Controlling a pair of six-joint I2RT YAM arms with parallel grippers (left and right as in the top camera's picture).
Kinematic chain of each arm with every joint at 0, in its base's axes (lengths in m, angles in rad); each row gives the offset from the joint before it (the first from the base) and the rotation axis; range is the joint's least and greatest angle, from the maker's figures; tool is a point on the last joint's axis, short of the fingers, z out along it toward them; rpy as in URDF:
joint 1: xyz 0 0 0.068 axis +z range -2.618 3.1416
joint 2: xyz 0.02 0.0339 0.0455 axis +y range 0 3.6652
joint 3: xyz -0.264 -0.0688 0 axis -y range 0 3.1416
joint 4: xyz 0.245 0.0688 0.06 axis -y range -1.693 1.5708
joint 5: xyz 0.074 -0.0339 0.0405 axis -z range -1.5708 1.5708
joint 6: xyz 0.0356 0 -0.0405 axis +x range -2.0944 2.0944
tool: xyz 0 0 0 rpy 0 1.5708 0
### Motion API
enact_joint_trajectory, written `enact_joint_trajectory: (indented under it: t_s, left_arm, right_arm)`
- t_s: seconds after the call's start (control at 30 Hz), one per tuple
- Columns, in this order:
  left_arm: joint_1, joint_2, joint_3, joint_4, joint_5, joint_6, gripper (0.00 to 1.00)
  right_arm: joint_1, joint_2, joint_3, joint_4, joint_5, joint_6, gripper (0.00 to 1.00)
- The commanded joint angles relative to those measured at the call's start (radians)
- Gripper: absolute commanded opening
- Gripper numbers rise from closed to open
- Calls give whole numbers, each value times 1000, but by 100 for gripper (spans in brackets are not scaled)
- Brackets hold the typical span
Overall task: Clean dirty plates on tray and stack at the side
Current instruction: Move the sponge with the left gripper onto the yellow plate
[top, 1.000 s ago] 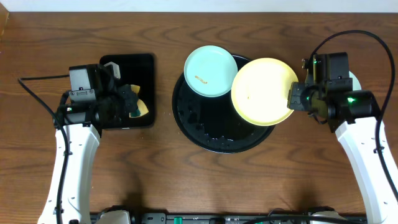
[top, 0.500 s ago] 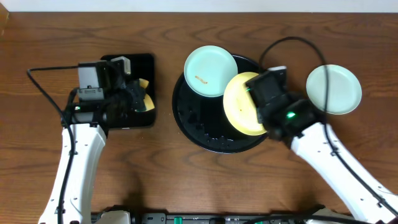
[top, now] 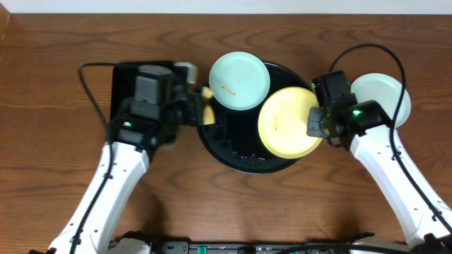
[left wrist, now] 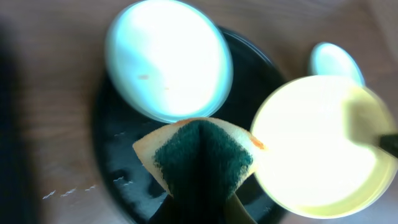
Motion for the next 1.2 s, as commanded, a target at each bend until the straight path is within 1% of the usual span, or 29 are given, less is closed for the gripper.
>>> enact_joint_trajectory:
  t_s: [0.0, 0.13, 0.27, 0.53, 0.8, 0.97, 1.03, 1.17]
  left_arm:
    - [-97, 7, 3, 50, -28, -11, 8]
    - [-190, 37, 3, 97, -69, -16, 8]
    - [-256, 92, 3, 129, -69, -16, 8]
    - [-347, 239, 3, 188, -69, -16, 8]
    - [-409, 307, 3, 208, -69, 6, 8]
    - [-424, 313, 3, 210, -79, 41, 8]
    - [-424, 313, 3, 214, -92, 41, 8]
    - [-424, 313, 3, 214, -91, 41, 8]
  right_arm:
    - [-39, 24, -34, -8, -99, 46, 1]
    - [-39, 25, -108, 30, -99, 45, 1]
    - [-40, 26, -170, 74, -99, 46, 1]
    - [-40, 26, -277, 158, -118, 73, 1]
    - [-40, 26, -292, 174, -112, 75, 1]
    - [-40, 26, -292, 287, -73, -6, 1]
    - [-40, 26, -292, 324, -53, -16, 1]
    - [-40, 26, -292, 343, -51, -16, 1]
